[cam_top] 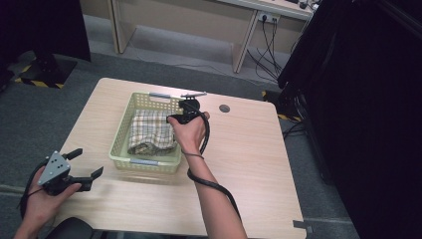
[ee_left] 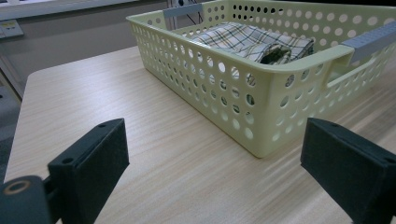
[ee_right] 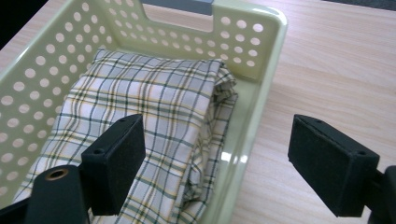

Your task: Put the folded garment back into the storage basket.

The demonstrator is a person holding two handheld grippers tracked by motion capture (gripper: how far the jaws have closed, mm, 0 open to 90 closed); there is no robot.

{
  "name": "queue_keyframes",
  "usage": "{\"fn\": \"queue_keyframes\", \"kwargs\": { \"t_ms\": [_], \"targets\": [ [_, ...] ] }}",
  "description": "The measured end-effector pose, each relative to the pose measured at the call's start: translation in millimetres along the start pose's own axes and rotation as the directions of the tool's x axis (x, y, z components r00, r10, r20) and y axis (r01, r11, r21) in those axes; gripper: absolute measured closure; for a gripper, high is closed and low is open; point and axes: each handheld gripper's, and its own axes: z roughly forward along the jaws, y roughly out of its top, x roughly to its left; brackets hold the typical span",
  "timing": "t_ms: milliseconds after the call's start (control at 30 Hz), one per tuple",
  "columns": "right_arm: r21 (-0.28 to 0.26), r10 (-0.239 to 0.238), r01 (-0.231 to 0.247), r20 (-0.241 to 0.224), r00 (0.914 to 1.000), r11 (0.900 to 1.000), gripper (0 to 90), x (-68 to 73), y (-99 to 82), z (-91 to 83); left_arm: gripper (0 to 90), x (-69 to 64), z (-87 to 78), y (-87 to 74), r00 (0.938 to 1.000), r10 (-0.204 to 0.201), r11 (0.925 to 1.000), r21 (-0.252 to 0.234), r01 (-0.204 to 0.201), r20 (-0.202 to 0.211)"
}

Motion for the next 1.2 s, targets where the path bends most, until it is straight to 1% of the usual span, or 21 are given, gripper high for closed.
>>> {"fn": "queue_keyframes", "kwargs": {
  "t_ms": [267,533,733,1033,1200],
  "targets": [
    [-0.015,0.000,0.000,0.001,1.0000,0.9999,19.5,-11.1,-6.1,-9.0,6.9,0.2,0.0,0.0,1.0000,-0.003,1.0000,0.000,0.003,0.000],
    [-0.016,-0.008,0.008,-0.001,1.0000,0.9998,19.4,-15.3,-14.1,-12.1,6.6,0.2,-0.2,-0.1,1.0000,-0.002,1.0000,-0.002,0.002,0.002],
    [-0.033,-0.007,0.007,-0.008,0.9999,0.9994,19.3,-20.3,-17.5,-17.1,6.6,0.1,-0.1,-0.1,1.0000,-0.001,1.0000,-0.001,0.001,0.001],
    [-0.052,0.010,-0.010,0.000,0.9999,0.9986,18.9,-35.3,-26.2,-23.3,6.6,0.2,-0.2,-0.1,1.0000,-0.003,1.0000,0.000,0.003,0.001],
    [-0.051,0.015,-0.015,0.000,0.9999,0.9986,18.9,-40.4,-31.2,-24.7,6.5,0.5,-0.4,-0.2,1.0000,-0.008,1.0000,-0.002,0.008,0.002]
  ]
}}
